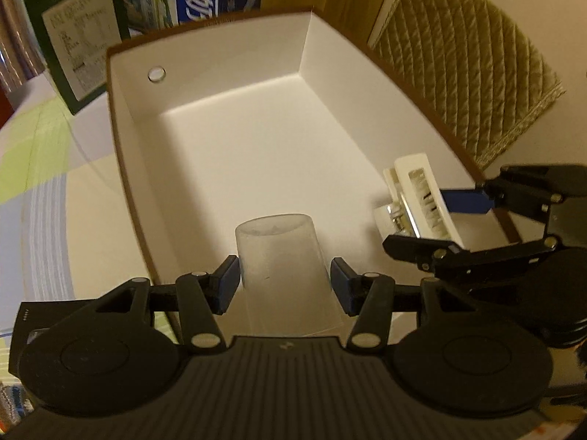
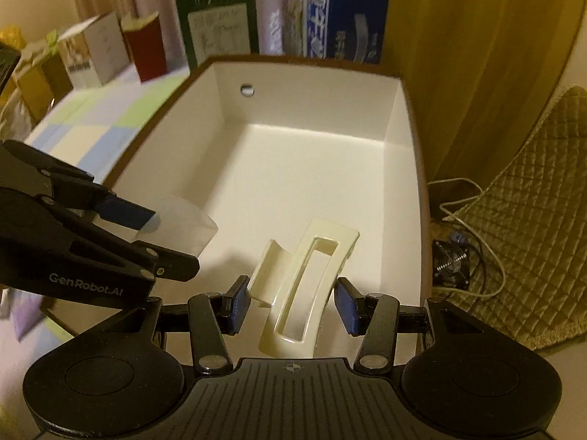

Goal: Organize objects
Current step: 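Carry frosted container with left tool while right tool carries clip into brown box, then open left tool to drop container while right tool releases clip in box, then withdraw both tools from the brown box back over the table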

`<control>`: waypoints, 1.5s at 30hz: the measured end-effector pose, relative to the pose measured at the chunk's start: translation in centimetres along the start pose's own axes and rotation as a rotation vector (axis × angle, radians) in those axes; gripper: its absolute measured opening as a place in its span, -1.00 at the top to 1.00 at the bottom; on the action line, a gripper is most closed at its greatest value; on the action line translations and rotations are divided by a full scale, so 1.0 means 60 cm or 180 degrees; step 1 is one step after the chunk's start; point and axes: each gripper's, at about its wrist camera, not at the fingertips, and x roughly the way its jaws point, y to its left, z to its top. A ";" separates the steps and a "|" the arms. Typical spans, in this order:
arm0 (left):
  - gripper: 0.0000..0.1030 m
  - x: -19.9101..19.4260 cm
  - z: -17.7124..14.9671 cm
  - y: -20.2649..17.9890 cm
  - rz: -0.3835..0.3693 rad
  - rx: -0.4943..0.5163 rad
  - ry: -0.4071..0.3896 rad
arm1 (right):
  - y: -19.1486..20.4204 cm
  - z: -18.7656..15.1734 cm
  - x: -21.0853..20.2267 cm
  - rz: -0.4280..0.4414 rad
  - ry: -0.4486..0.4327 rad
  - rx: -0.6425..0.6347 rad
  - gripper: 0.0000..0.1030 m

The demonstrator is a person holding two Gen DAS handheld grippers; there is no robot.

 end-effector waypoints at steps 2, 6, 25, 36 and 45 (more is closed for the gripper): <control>0.04 0.005 0.001 -0.008 0.0057 0.0104 0.0010 | -0.002 0.003 0.007 0.0005 0.0065 -0.0089 0.09; 0.03 0.014 0.001 -0.018 0.0139 0.0249 0.0072 | -0.004 0.005 0.019 0.0047 0.0153 -0.0211 0.09; -0.56 -0.052 -0.013 -0.011 0.0059 0.0363 -0.0226 | 0.004 -0.018 -0.027 0.0096 -0.0245 -0.0201 -0.58; -0.67 -0.163 -0.082 0.030 0.0042 0.0069 -0.0588 | 0.064 -0.058 -0.108 -0.0048 -0.0622 0.0317 -0.71; -0.67 -0.217 -0.151 0.085 0.0005 -0.0074 -0.0607 | 0.140 -0.095 -0.162 -0.0148 -0.0852 0.0880 -0.72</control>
